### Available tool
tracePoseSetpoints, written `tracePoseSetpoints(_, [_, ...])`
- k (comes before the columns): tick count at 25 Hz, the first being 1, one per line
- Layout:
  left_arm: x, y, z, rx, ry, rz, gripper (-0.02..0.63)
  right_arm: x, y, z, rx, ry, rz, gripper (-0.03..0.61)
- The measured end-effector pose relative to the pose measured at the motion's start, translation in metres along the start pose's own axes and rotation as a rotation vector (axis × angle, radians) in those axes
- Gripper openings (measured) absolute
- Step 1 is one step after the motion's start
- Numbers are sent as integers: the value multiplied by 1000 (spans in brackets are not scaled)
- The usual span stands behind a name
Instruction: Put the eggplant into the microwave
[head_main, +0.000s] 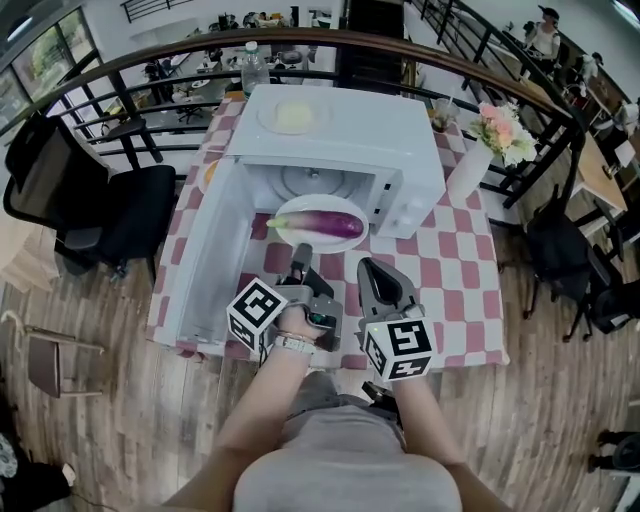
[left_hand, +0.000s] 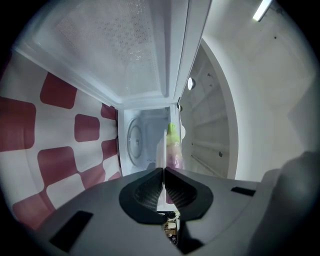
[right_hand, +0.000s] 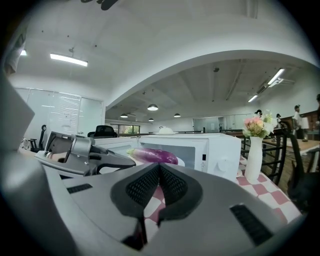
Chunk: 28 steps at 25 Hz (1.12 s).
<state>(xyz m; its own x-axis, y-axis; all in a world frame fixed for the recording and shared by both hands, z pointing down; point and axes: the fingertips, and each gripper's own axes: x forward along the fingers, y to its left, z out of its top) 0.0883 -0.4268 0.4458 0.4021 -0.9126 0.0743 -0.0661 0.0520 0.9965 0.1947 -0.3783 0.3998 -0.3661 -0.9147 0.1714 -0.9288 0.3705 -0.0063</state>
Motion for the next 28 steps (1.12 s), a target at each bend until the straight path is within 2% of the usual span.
tracePoseSetpoints(20, [76, 33, 32, 26, -20, -3, 15, 72, -15, -29, -8, 3, 44, 25])
tracePoseSetpoints(28, [103, 60, 45, 17, -27, 29, 15, 90, -18, -45, -7, 13, 45, 25])
